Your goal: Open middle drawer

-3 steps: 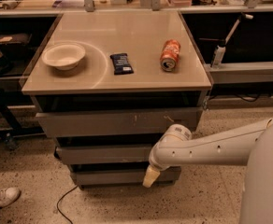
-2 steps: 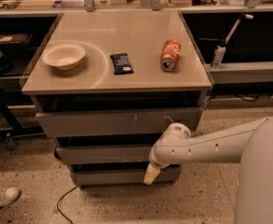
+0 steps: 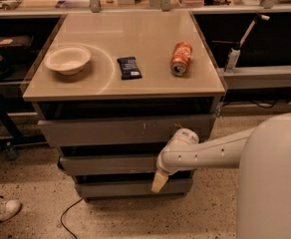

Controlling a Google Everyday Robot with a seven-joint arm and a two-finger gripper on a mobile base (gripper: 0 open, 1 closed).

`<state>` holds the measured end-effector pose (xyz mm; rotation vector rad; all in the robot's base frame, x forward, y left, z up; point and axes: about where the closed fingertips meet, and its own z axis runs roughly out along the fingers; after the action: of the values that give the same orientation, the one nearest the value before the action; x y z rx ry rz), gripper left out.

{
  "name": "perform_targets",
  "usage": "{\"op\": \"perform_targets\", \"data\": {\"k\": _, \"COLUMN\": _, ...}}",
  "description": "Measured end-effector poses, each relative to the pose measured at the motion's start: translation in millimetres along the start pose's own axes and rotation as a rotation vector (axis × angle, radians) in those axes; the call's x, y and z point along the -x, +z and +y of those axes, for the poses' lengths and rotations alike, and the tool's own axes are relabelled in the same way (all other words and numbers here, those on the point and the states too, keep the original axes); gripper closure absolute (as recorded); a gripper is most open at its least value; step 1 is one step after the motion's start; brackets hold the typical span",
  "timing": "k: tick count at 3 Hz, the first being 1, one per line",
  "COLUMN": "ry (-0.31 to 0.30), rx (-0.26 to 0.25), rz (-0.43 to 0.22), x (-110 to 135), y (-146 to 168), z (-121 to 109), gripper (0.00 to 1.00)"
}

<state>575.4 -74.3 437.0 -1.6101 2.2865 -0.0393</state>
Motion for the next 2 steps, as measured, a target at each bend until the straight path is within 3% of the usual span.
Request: {"op": "perform_targets", "data": {"k": 2, "ry": -0.044, "rx": 0.025, "rz": -0.001, "x": 12.3, "y": 24.4, "z": 0.0, "gripper": 0.0}}
